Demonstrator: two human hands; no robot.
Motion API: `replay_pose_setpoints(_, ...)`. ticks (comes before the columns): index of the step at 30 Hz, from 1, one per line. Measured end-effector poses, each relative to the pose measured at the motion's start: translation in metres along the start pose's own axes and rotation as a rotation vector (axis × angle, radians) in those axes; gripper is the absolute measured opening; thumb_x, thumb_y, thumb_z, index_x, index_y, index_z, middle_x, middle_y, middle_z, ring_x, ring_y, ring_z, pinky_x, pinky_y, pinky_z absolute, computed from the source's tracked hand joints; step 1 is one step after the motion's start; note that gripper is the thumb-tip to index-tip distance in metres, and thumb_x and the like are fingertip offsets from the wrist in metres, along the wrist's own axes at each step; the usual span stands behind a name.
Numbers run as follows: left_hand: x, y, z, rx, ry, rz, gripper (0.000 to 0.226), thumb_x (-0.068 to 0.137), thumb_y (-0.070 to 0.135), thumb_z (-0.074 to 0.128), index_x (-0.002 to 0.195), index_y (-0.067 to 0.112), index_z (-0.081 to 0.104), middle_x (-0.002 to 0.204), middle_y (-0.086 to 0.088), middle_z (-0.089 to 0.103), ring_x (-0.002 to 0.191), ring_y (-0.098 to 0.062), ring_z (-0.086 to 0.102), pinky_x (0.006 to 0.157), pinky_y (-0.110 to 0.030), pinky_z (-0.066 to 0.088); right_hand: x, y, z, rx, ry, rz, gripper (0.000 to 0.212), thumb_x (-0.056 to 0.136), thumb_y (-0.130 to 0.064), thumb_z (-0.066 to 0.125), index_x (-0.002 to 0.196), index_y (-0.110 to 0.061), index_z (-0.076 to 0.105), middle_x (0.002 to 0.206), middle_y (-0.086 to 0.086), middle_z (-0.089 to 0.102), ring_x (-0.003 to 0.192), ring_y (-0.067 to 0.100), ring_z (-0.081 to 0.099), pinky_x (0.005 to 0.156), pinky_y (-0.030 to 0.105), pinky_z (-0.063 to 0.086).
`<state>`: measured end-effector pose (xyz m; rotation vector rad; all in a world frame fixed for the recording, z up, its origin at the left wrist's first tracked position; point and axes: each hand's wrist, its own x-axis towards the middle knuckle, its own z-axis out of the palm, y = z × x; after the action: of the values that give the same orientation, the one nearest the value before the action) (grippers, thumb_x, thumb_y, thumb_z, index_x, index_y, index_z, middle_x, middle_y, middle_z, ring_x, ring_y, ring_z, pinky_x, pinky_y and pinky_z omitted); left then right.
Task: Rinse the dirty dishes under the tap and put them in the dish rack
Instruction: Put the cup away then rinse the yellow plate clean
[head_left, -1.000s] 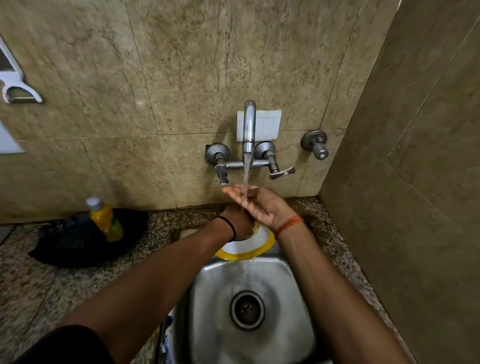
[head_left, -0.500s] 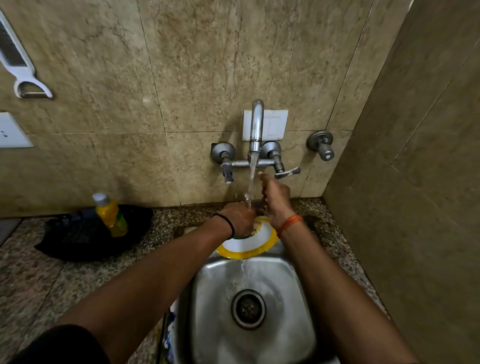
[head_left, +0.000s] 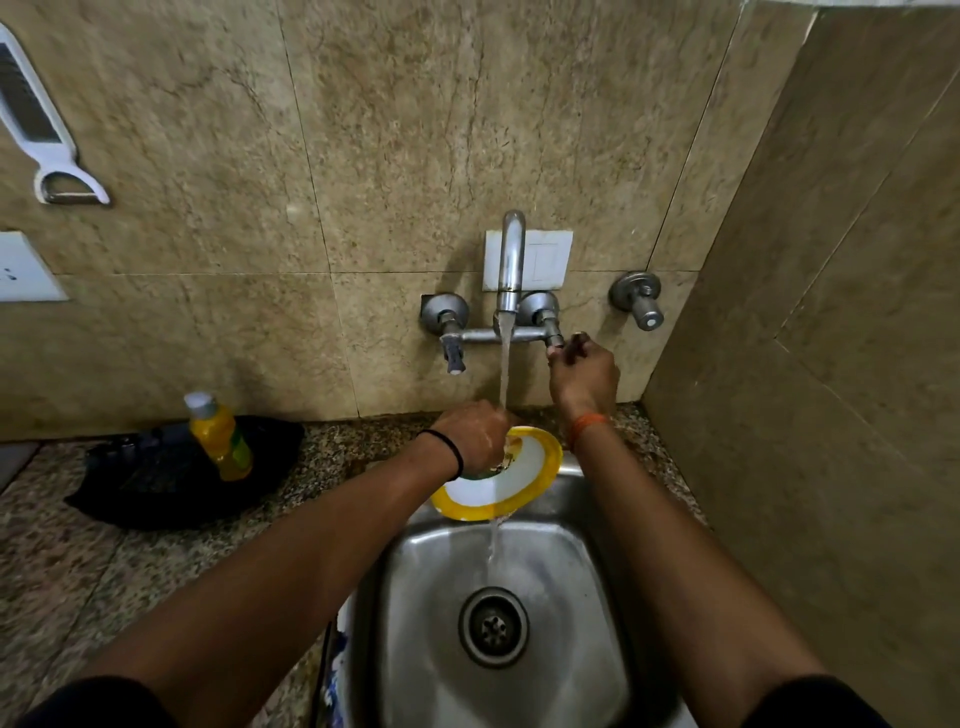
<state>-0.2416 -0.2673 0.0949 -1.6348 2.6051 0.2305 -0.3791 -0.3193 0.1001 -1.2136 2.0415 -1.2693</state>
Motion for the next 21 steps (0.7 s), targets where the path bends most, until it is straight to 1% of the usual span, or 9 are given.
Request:
replay_pose_setpoints(2,-0.003,-0.002,-0.002,-0.02,0.004,0.001,0.029,0.09,0.018,0.051,0.116,0.016,0.063,0.107,-0.018,0.066,0.097,-0.036,0.063,0.069,-0.035,0.047,-0.01,0.001,-0.003,-0.262,0.081,-0.199,0.025,0.087,-0.032,0.063,0.11,-0.022,0.068,0.102,0.01,0.072,0.097,0.032,0.065,0.078,0.037,0.052)
replay_pose_setpoints(4,-0.007,-0.005,-0.004,-0.034,0.031,0.015,0.03,0.09,0.017,0.05,0.117,0.018,0.063,0.106,-0.018,0.066,0.096,-0.037,0.063,0.07,-0.035,0.048,-0.012,0.002,-0.005,-0.367,0.105,-0.275,0.026,0.089,-0.035,0.061,0.111,-0.023,0.066,0.101,0.012,0.072,0.096,0.034,0.066,0.076,0.037,0.051)
replay_pose_setpoints(7,-0.015,-0.008,-0.003,-0.019,0.103,0.033,0.028,0.092,0.018,0.05,0.116,0.017,0.063,0.106,-0.019,0.067,0.097,-0.036,0.062,0.069,-0.033,0.043,-0.009,0.007,-0.013,-0.415,0.025,-0.321,0.029,0.089,-0.033,0.062,0.115,-0.021,0.064,0.105,0.013,0.071,0.098,0.035,0.065,0.078,0.037,0.051)
replay_pose_setpoints(9,-0.019,-0.015,0.001,-0.035,0.156,0.059,0.038,0.092,0.022,0.049,0.129,0.026,0.056,0.11,-0.016,0.066,0.1,-0.034,0.062,0.075,-0.035,0.048,-0.011,0.014,-0.016,-0.403,-0.113,-0.323,0.036,0.087,-0.027,0.063,0.122,-0.018,0.058,0.113,0.013,0.068,0.105,0.035,0.063,0.085,0.04,0.051)
replay_pose_setpoints(12,-0.029,-0.026,0.01,-0.097,0.253,0.126,0.05,0.088,0.019,0.051,0.135,0.035,0.05,0.123,-0.005,0.064,0.108,-0.029,0.061,0.085,-0.036,0.051,-0.022,0.028,-0.015,-0.252,-0.367,-0.147,0.045,0.089,-0.029,0.063,0.128,-0.008,0.054,0.122,0.014,0.064,0.116,0.03,0.058,0.092,0.033,0.047)
replay_pose_setpoints(14,-0.042,-0.032,0.013,-0.14,0.319,0.203,0.054,0.087,0.011,0.05,0.137,0.031,0.05,0.135,0.001,0.057,0.119,-0.022,0.057,0.094,-0.033,0.049,-0.034,0.037,-0.016,-0.141,-0.52,-0.038,0.029,0.092,-0.031,0.06,0.107,-0.007,0.067,0.106,0.014,0.069,0.101,0.022,0.063,0.069,0.022,0.046)
replay_pose_setpoints(16,-0.058,-0.037,0.015,-0.149,0.369,0.231,0.058,0.089,0.01,0.048,0.143,0.031,0.042,0.145,0.004,0.048,0.129,-0.016,0.05,0.1,-0.032,0.046,-0.05,0.046,-0.023,-0.004,-0.654,0.125,0.028,0.095,-0.037,0.057,0.088,-0.012,0.068,0.084,0.013,0.067,0.073,0.018,0.061,0.052,0.018,0.044)
replay_pose_setpoints(19,-0.086,-0.044,0.019,-0.109,0.455,0.255,0.062,0.087,0.01,0.038,0.147,0.029,0.036,0.152,0.003,0.038,0.135,-0.015,0.043,0.108,-0.028,0.038,-0.063,0.06,-0.031,0.161,-0.864,0.368,0.044,0.092,-0.051,0.055,0.111,-0.012,0.064,0.097,0.014,0.066,0.076,0.025,0.065,0.065,0.033,0.057)
replay_pose_setpoints(21,-0.105,-0.05,0.023,-0.089,0.511,0.24,0.068,0.082,0.009,0.029,0.147,0.025,0.036,0.153,0.002,0.035,0.138,-0.017,0.039,0.108,-0.026,0.035,-0.073,0.064,-0.03,0.309,-0.963,0.514,0.049,0.092,-0.048,0.055,0.12,-0.008,0.057,0.105,0.023,0.066,0.082,0.032,0.069,0.071,0.042,0.061)
